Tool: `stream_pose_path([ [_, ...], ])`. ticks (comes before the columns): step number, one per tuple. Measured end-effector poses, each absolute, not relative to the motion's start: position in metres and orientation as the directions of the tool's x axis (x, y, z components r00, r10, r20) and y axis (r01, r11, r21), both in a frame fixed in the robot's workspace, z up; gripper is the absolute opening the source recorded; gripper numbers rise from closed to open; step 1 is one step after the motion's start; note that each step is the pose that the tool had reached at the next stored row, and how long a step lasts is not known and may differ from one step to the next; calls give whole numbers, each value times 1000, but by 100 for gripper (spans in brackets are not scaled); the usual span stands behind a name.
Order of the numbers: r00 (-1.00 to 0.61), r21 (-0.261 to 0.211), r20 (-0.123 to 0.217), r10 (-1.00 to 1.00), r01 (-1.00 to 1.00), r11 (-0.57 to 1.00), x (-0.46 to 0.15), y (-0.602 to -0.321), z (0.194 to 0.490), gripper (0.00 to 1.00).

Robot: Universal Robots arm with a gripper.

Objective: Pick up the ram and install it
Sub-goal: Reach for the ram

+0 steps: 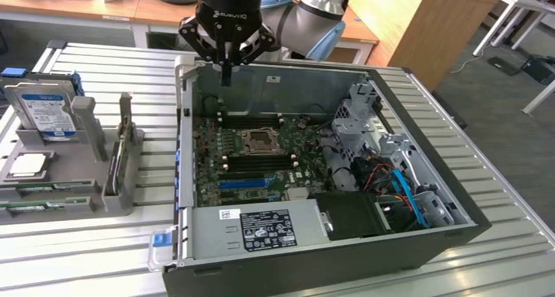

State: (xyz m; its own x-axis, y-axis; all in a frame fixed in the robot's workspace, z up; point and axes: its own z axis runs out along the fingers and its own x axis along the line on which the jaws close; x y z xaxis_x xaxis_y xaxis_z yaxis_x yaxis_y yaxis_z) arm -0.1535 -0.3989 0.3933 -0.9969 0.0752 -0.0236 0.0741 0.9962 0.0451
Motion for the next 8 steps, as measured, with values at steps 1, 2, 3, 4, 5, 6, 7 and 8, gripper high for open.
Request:
stream_pose_path([
  [1, -997, 45, -24, 75, 74, 996, -156, -399, 393, 11],
  [2, -997, 45, -24, 75, 74, 996, -158, -399, 393, 11],
  [3, -997, 45, -24, 75, 74, 996, -160, -399, 393, 11],
  [4, -997, 45, -24, 75, 74, 996, -162, -399, 393, 11],
  [5, -997, 45, -24, 75, 74, 996, -164, -399, 393, 11],
  [6, -997, 45, -24, 75, 74, 996, -165, -399, 393, 11],
  [7, -997, 45, -24, 75, 74, 996, -167, -399, 393, 11],
  [8, -997, 45, -24, 75, 74, 996, -169, -399, 393, 11],
])
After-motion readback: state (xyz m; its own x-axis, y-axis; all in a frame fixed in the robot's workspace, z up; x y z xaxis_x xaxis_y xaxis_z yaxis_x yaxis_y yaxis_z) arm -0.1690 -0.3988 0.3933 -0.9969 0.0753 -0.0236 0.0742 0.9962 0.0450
